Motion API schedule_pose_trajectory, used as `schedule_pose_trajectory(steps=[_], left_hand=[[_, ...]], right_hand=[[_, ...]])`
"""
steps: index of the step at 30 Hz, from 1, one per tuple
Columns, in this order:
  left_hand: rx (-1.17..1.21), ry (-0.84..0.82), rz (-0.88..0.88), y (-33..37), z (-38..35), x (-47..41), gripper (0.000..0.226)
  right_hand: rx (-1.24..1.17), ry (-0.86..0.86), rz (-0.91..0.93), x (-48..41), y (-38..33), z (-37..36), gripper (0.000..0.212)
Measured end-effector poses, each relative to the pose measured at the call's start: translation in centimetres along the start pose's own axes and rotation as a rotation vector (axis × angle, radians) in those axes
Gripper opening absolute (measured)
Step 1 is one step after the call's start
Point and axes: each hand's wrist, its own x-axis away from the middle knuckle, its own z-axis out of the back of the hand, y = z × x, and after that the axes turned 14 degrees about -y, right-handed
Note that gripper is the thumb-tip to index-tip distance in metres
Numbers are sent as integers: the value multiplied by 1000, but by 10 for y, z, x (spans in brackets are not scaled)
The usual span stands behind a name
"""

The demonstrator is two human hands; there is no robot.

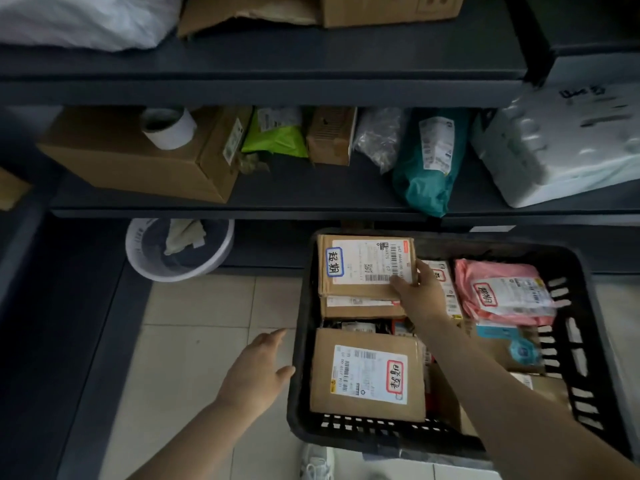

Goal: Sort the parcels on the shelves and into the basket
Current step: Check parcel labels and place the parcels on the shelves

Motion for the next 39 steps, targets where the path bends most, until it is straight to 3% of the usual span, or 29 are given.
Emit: schedule_pose_trajectory(steps=[3, 10, 17, 23, 29, 35, 39], left_hand=[[-40, 12, -15, 0, -1, 3, 61], [-125, 89, 21, -5, 30, 56, 58], [-134, 290, 121, -15, 68, 177, 55], [-212, 472, 309, -45, 100, 329, 56], [-145, 677, 554, -107, 109, 496, 57], [-148, 723, 792, -168, 76, 625, 55], [-118, 750, 890, -216, 51, 681, 55]], right_hand=[[103, 0, 14, 5, 0, 4, 48], [488, 97, 110, 51, -31, 17, 63], [923, -108, 411, 140, -125, -4, 65], [1203, -305, 720, 259, -210, -87, 63], [1299, -491, 1015, 386, -266, -196, 63], [1396, -588, 1236, 502, -272, -296, 63], [1476, -648, 1283, 553, -249, -355, 65]])
